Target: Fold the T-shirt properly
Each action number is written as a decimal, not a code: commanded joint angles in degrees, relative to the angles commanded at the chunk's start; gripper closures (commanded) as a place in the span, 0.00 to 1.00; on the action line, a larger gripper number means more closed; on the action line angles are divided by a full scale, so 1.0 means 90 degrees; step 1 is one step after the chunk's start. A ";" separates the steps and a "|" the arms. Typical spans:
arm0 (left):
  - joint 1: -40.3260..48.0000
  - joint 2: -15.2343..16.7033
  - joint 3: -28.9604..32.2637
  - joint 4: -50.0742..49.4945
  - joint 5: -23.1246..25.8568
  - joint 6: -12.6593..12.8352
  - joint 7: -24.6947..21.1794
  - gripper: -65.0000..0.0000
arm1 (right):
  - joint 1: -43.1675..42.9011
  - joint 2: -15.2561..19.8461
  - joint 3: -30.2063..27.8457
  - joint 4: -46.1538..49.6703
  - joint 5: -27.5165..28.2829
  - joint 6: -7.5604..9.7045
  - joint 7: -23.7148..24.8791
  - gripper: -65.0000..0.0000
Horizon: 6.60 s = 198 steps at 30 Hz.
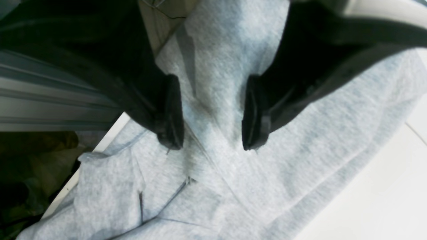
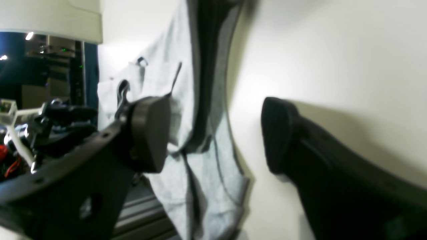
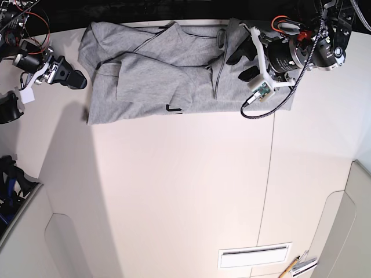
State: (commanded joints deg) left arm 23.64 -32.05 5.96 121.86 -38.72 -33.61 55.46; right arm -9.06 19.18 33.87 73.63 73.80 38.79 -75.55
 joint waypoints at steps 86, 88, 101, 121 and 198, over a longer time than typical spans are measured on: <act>0.0940 0.0002 -0.1413 -0.0585 0.0102 0.0279 0.0148 0.51 | 0.1251 0.2013 -0.1183 0.1911 -0.1163 -0.0170 0.0364 1.00; 0.0974 0.0027 -0.1413 -0.0916 -0.0129 0.0117 0.0148 0.51 | 0.1248 0.1991 -0.1190 0.2310 -0.1217 -0.0187 0.0364 1.00; 0.0974 0.1226 -0.1401 -0.1066 -0.0291 -0.0058 0.0153 0.51 | 0.0947 0.1664 -0.2086 0.4702 -0.1469 -0.0245 0.0420 1.00; 0.0974 0.1464 -0.0899 -0.1066 -0.0619 -0.0056 0.0197 0.51 | 0.0950 -0.0172 -0.6365 0.4590 -0.4422 -0.0605 0.1450 1.00; 0.0974 0.1443 -0.3213 -0.1066 -0.2341 -0.0711 0.1078 0.51 | 0.1166 -0.1853 -0.6348 0.3908 -0.4121 -0.0612 0.1360 1.00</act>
State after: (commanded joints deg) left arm 32.40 -19.07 -22.96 112.27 -59.79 -40.00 65.17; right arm 1.43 2.50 -23.27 108.79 36.71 33.28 -63.31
